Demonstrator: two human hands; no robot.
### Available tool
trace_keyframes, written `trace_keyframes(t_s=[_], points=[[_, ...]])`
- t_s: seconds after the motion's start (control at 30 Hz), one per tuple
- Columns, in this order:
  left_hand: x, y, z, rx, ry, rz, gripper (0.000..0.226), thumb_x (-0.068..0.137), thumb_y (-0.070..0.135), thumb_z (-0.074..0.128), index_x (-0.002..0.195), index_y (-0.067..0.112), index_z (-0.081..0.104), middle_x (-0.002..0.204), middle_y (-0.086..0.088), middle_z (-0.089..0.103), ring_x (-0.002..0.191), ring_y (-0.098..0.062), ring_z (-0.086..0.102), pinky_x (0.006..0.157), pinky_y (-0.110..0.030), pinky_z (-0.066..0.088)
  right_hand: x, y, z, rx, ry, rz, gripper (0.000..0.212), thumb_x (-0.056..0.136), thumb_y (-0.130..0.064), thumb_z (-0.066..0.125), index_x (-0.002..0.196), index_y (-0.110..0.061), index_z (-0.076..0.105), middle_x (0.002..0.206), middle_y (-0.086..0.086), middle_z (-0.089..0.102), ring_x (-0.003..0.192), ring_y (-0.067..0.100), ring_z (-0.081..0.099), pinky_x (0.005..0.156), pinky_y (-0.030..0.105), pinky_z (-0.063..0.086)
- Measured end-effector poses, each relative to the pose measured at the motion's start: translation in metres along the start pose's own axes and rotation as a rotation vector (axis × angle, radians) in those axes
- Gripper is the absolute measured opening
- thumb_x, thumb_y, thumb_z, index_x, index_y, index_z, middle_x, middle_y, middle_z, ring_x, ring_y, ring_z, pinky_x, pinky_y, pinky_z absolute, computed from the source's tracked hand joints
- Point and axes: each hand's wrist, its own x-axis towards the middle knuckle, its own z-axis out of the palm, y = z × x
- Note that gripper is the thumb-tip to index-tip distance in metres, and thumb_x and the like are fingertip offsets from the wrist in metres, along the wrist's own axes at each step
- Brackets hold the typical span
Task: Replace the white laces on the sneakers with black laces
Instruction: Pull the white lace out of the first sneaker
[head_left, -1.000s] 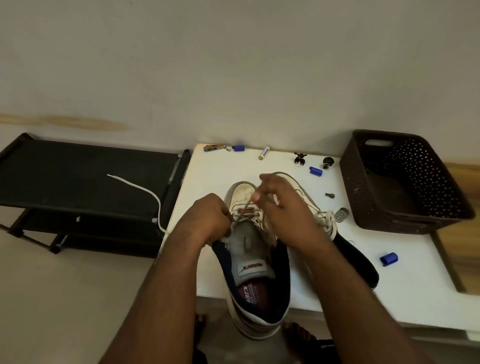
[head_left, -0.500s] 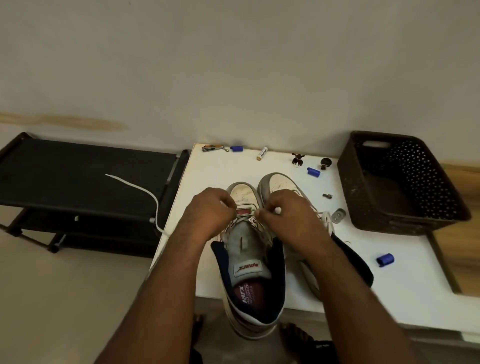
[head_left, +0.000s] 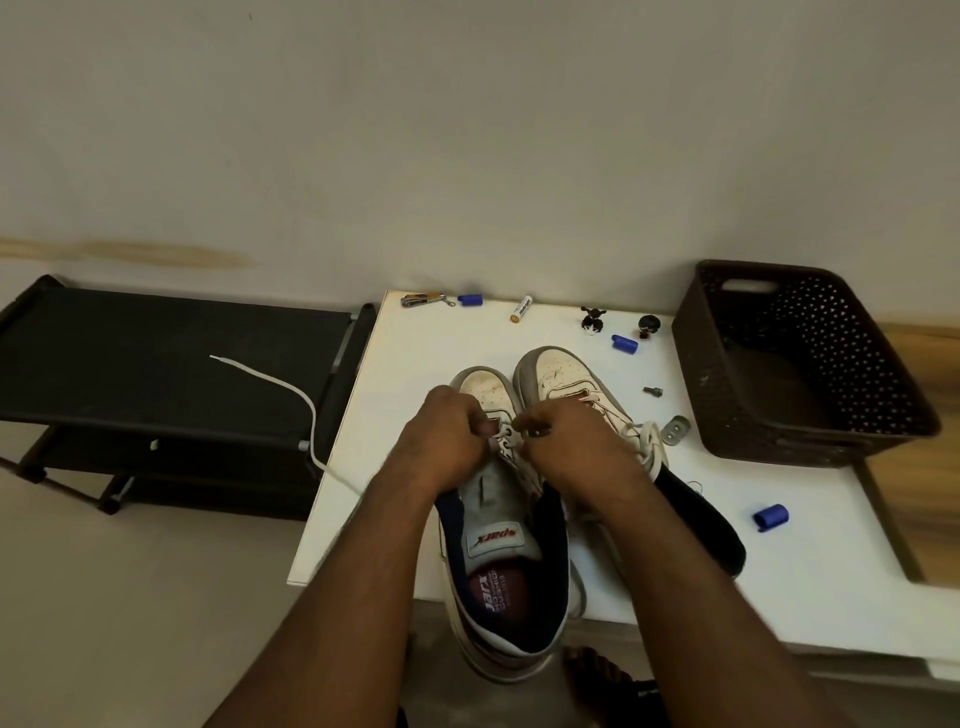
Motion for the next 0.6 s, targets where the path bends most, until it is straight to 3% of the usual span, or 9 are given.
trace_keyframes(t_s=[0.07, 0.13, 0.2, 0.27, 0.33, 0.37, 0.43, 0.5, 0.6], points=[[0.001, 0.0, 0.002, -0.004, 0.006, -0.024, 0.007, 0.087, 0.021, 0.069, 0.082, 0.015, 0.068, 0.12, -0.009, 0.049, 0.104, -0.027, 0.057, 0.093, -0.038, 0.048, 0.001, 0.001, 0.005, 0.053, -0.022, 0.025, 0.03, 0.089, -0.014, 0.061, 0.119, -0.017, 0.067, 0.12, 0.003, 0.067, 0.108, 0.016, 0.061, 0.087, 0.024, 0.045], [0.002, 0.002, 0.004, -0.051, -0.005, -0.063, 0.017, 0.092, 0.021, 0.062, 0.099, 0.007, 0.067, 0.126, -0.01, 0.046, 0.108, -0.028, 0.056, 0.092, -0.035, 0.046, 0.001, 0.001, 0.008, 0.063, -0.02, 0.03, 0.028, 0.087, -0.015, 0.065, 0.115, -0.016, 0.069, 0.113, 0.005, 0.069, 0.102, 0.017, 0.064, 0.083, 0.024, 0.047], [0.002, 0.005, 0.004, -0.211, -0.06, -0.189, 0.031, 0.093, 0.02, 0.059, 0.12, 0.005, 0.055, 0.126, -0.01, 0.047, 0.11, -0.026, 0.054, 0.085, -0.031, 0.045, 0.0, 0.001, 0.01, 0.056, -0.017, 0.03, 0.025, 0.085, -0.016, 0.067, 0.109, -0.016, 0.072, 0.105, 0.006, 0.072, 0.094, 0.018, 0.066, 0.08, 0.026, 0.05], [0.001, 0.009, 0.0, -0.461, -0.104, -0.343, 0.045, 0.084, 0.018, 0.064, 0.124, 0.006, 0.048, 0.117, -0.012, 0.059, 0.105, -0.027, 0.058, 0.082, -0.035, 0.05, 0.0, 0.001, 0.011, 0.031, -0.033, 0.028, 0.023, 0.085, -0.017, 0.067, 0.107, -0.015, 0.072, 0.101, 0.007, 0.072, 0.089, 0.018, 0.067, 0.076, 0.027, 0.051], [-0.002, 0.009, -0.006, -0.704, -0.11, -0.436, 0.031, 0.072, 0.014, 0.059, 0.1, 0.002, 0.059, 0.093, -0.013, 0.069, 0.082, -0.024, 0.067, 0.076, -0.033, 0.056, 0.0, 0.0, 0.014, 0.003, -0.043, 0.022, 0.024, 0.084, -0.017, 0.067, 0.108, -0.015, 0.072, 0.102, 0.007, 0.072, 0.09, 0.018, 0.066, 0.075, 0.027, 0.049], [-0.006, 0.013, -0.01, -0.815, -0.104, -0.459, 0.012, 0.074, 0.011, 0.053, 0.08, 0.002, 0.058, 0.073, -0.01, 0.066, 0.061, -0.017, 0.064, 0.061, -0.023, 0.054, 0.0, 0.0, 0.015, -0.002, -0.043, 0.018, 0.025, 0.084, -0.017, 0.068, 0.109, -0.015, 0.072, 0.103, 0.007, 0.072, 0.09, 0.018, 0.065, 0.075, 0.026, 0.048], [-0.007, 0.013, -0.015, -0.966, -0.051, -0.464, 0.024, 0.084, 0.009, 0.045, 0.061, 0.011, 0.046, 0.05, 0.0, 0.049, 0.032, -0.007, 0.047, 0.037, -0.011, 0.035, 0.0, 0.0, 0.015, 0.001, -0.044, 0.023, 0.026, 0.083, -0.017, 0.07, 0.109, -0.015, 0.073, 0.102, 0.006, 0.072, 0.088, 0.016, 0.064, 0.073, 0.022, 0.046], [-0.008, 0.012, -0.017, -0.997, -0.047, -0.444, 0.025, 0.089, 0.019, 0.051, 0.064, 0.013, 0.05, 0.055, 0.002, 0.048, 0.036, -0.007, 0.048, 0.041, -0.013, 0.035, -0.001, -0.001, 0.015, 0.01, -0.049, 0.03, 0.028, 0.082, -0.017, 0.07, 0.111, -0.015, 0.072, 0.103, 0.006, 0.073, 0.088, 0.015, 0.064, 0.072, 0.021, 0.044], [-0.005, 0.005, -0.011, -0.587, -0.044, -0.273, 0.02, 0.083, 0.031, 0.07, 0.076, 0.013, 0.064, 0.078, -0.003, 0.067, 0.069, -0.013, 0.062, 0.065, -0.026, 0.046, -0.002, -0.001, 0.014, 0.019, -0.058, 0.019, 0.025, 0.083, -0.015, 0.068, 0.108, -0.015, 0.073, 0.099, 0.007, 0.073, 0.087, 0.017, 0.066, 0.074, 0.025, 0.05]])
